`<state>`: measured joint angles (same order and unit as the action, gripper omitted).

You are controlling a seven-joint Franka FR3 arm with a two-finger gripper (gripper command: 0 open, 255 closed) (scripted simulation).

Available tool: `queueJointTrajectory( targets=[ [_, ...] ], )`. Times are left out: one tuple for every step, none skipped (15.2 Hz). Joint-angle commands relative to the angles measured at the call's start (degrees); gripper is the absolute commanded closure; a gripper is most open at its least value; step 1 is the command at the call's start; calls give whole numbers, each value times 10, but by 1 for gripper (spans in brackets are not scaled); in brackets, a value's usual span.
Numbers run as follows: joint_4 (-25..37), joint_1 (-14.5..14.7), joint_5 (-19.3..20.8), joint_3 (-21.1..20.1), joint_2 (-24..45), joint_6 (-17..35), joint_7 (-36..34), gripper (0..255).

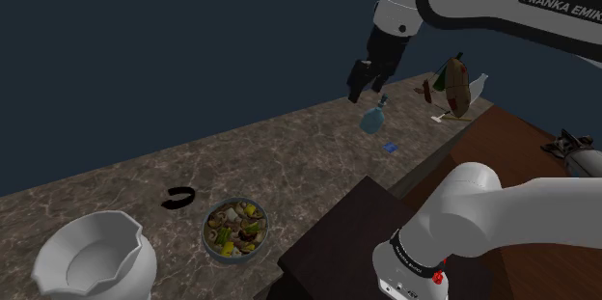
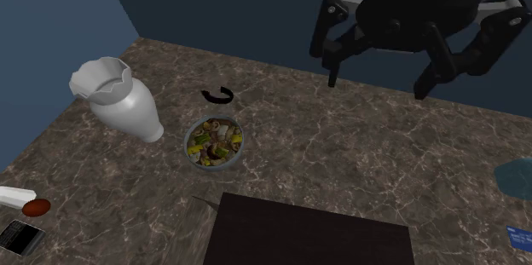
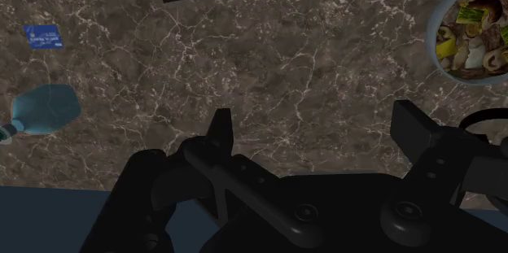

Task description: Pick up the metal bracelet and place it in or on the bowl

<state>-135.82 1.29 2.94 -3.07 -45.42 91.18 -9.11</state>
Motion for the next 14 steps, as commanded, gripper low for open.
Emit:
queueJointTrajectory(
  targets=[
    [0,0,0,0,0,0,0,0],
    [-9,1,-7,-13,4,11,-21,0],
    [-16,1,-15,-25,10,23,-41,0],
    [-23,1,-22,-38,17,35,-62,0],
    [-29,2,-29,-51,25,47,-82,0],
    [-34,2,-36,-64,34,59,-103,0],
    [-38,2,-42,-77,44,72,-123,0],
    [-41,2,-48,-90,55,84,-144,0],
    [-43,2,-54,-103,67,97,-164,0],
    [-45,2,-59,-116,80,110,-185,0],
    [-45,1,-63,-129,95,123,-206,0],
    [-44,0,-67,-142,110,136,-226,0],
    [-43,-1,-69,-155,127,150,-247,0],
    [-40,-3,-71,-167,144,163,-268,0]
  ],
)
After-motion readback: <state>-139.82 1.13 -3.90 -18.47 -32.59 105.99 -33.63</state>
